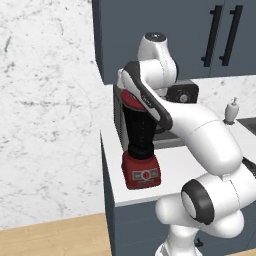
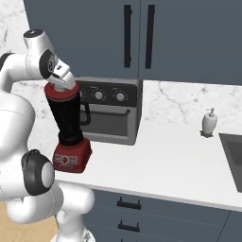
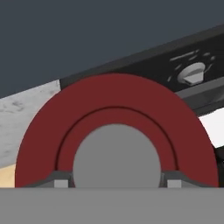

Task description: Close the lid blender by securely placing the lid on top.

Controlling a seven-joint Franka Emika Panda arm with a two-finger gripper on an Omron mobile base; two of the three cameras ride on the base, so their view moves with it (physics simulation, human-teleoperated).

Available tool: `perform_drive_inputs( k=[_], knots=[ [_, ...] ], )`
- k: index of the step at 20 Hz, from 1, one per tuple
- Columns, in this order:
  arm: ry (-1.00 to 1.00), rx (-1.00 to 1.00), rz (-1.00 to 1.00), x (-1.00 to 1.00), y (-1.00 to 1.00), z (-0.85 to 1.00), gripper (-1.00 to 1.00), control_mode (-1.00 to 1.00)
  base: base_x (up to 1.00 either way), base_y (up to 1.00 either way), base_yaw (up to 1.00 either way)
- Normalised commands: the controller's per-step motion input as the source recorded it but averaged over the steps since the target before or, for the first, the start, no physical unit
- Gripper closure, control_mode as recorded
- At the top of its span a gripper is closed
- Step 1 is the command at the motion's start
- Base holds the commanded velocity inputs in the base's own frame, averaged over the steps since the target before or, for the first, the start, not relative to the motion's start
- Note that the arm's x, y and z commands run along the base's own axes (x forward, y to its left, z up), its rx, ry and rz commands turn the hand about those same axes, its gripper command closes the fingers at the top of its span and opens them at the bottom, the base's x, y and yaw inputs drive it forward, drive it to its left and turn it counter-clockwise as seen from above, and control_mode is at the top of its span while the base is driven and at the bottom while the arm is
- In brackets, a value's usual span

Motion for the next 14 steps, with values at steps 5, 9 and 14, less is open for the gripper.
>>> perform_drive_inputs(
  k=[5,9,14],
  knots=[
    [0.11,0.0,-0.06,0.0,-0.31,-0.04,1.0,-1.0,0.0,0.0,0.0],
    [0.15,0.0,-0.1,0.0,-0.09,0.0,1.0,-1.0,0.0,0.0,0.0],
    [0.11,-0.01,-0.11,-0.02,-0.03,-0.08,1.0,-1.0,0.0,0.0,0.0]
  ],
)
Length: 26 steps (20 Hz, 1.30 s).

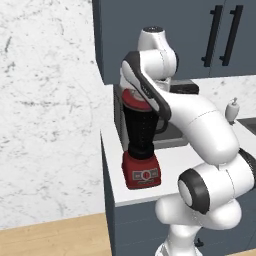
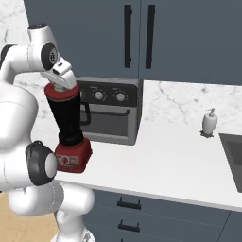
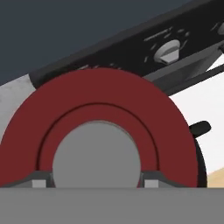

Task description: Close the lid blender by securely placing the lid on top.

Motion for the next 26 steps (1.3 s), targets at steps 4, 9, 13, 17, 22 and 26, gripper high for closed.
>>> perform_drive_inputs(
  k=[4,9,13,17,22,26],
  knots=[
    [0.15,0.0,-0.1,-0.15,-0.14,0.01,1.0,-1.0,0.0,0.0,0.0],
    [0.18,0.0,-0.11,-0.14,-0.05,-0.2,1.0,-1.0,0.0,0.0,0.0],
    [0.14,0.0,-0.07,0.0,0.0,-0.64,1.0,-1.0,0.0,0.0,0.0],
    [-0.02,0.02,0.0,-0.12,0.0,-0.84,1.0,-1.0,0.0,0.0,0.0],
    [-0.12,0.07,0.0,-0.47,-0.07,-0.58,1.0,-1.0,0.0,0.0,0.0],
    [-0.1,0.01,0.0,-0.54,-0.03,0.0,1.0,-1.0,0.0,0.0,0.0]
  ],
)
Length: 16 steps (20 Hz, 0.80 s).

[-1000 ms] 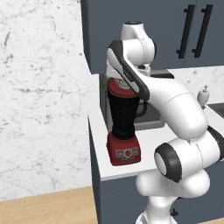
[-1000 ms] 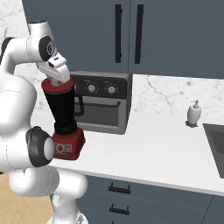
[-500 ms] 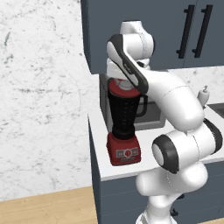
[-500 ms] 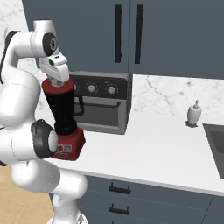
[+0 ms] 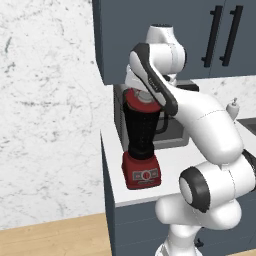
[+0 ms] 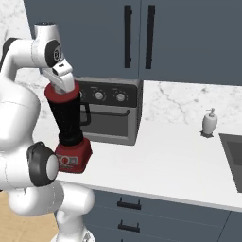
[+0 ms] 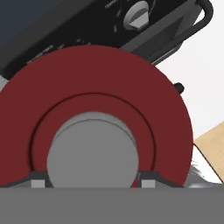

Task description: Close the lid blender by securely placing the lid on top.

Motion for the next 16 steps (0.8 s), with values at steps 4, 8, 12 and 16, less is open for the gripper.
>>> perform_drive_inputs(
  k=[4,8,12,16],
  knots=[
    [-0.04,0.0,0.0,-0.23,0.0,-0.02,1.0,-1.0,0.0,0.0,0.0],
    [0.11,-0.08,0.0,0.03,0.15,-0.53,1.0,-1.0,0.0,0.0,0.0],
    [0.21,-0.07,0.0,0.1,0.11,-0.48,1.0,-1.0,0.0,0.0,0.0],
    [0.16,-0.07,0.0,-0.06,0.16,-0.69,1.0,-1.0,0.0,0.0,0.0]
  ],
)
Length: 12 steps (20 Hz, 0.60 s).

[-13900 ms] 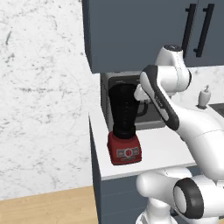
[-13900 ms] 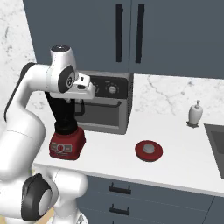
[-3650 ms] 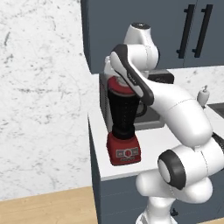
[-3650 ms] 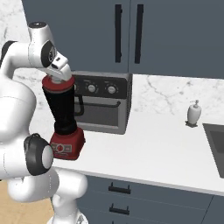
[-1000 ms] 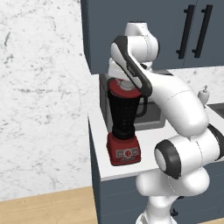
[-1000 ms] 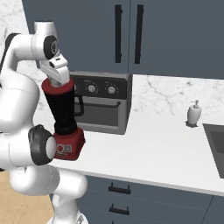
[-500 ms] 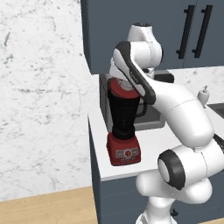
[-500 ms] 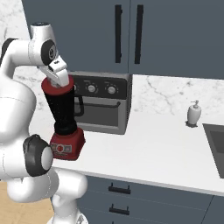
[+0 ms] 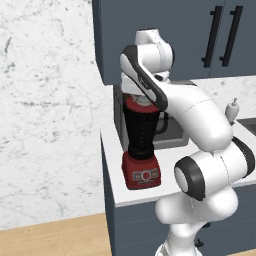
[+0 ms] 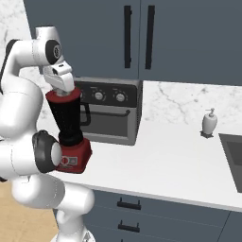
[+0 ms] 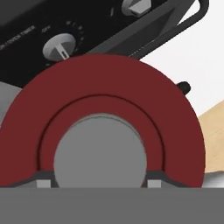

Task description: Close the lid blender by securely placing the lid on top.

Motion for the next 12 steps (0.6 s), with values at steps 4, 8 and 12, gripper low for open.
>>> perform_drive_inputs(
  k=[4,8,12],
  knots=[
    [-0.04,-0.01,0.0,-0.53,0.14,-0.9,-1.0,-1.0,0.0,0.0,0.0],
    [-0.24,0.0,0.0,-0.27,0.03,-0.27,-1.0,-1.0,0.0,0.0,0.0],
    [-0.31,0.01,0.0,-0.02,0.03,-0.02,-1.0,-1.0,0.0,0.0,0.0]
  ],
)
